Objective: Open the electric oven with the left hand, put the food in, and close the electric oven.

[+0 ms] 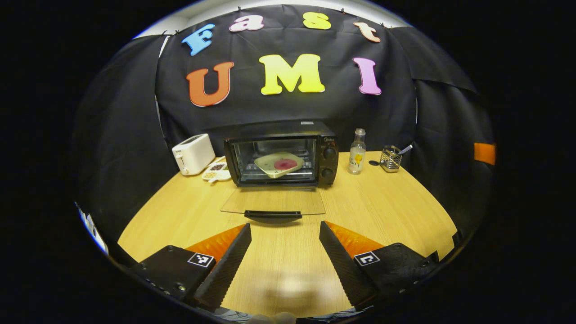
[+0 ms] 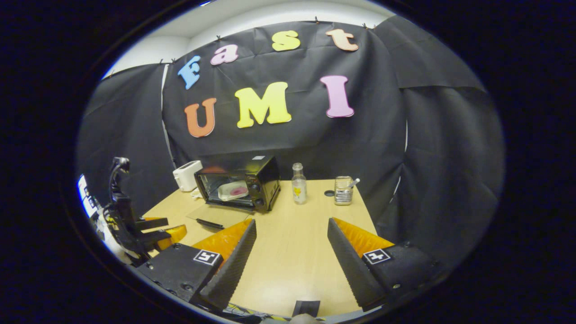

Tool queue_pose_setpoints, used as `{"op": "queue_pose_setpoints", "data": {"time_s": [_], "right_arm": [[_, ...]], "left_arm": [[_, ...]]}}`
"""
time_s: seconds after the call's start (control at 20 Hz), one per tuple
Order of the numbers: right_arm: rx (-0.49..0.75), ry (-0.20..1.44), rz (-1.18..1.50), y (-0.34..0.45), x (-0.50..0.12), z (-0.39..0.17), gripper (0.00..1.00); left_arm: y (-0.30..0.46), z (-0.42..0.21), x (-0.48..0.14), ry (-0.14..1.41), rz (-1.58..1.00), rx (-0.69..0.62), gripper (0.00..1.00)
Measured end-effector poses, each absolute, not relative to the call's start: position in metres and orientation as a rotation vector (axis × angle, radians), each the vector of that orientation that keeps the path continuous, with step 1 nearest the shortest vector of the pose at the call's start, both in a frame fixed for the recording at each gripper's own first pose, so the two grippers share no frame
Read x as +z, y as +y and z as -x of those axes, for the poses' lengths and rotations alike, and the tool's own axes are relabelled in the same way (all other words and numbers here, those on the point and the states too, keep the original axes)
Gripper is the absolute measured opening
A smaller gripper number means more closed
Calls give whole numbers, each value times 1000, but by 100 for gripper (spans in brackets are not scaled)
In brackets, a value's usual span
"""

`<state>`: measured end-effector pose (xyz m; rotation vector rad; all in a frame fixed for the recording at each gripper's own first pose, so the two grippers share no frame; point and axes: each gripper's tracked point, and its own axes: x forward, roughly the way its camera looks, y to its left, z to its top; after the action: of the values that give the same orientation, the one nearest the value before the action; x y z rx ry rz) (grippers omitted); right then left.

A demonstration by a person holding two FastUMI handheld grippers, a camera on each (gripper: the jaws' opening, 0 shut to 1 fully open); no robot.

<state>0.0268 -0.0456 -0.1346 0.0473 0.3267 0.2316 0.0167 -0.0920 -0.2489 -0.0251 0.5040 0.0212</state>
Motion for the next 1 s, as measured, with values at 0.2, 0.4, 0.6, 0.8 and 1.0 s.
{"op": "queue_pose_setpoints", "data": {"time_s": [0.2, 0.4, 0.6, 0.8, 1.0], "right_arm": [[129, 331, -20, -56, -122, -24, 100], [31, 366, 2, -53, -119, -25, 96], [-19, 387, -5, -36, -119, -25, 100], [-51, 399, -29, -26, -119, -25, 100], [-75, 388, -38, -24, -118, -24, 100]], "left_arm": [[-76, -47, -303, 580, 10, 18, 98], [-67, -83, -347, 638, 26, 2, 98], [-67, -107, -377, 674, 21, -30, 98], [-63, -115, -389, 696, 8, -25, 98], [-62, -117, -384, 700, 46, -28, 98]]}}
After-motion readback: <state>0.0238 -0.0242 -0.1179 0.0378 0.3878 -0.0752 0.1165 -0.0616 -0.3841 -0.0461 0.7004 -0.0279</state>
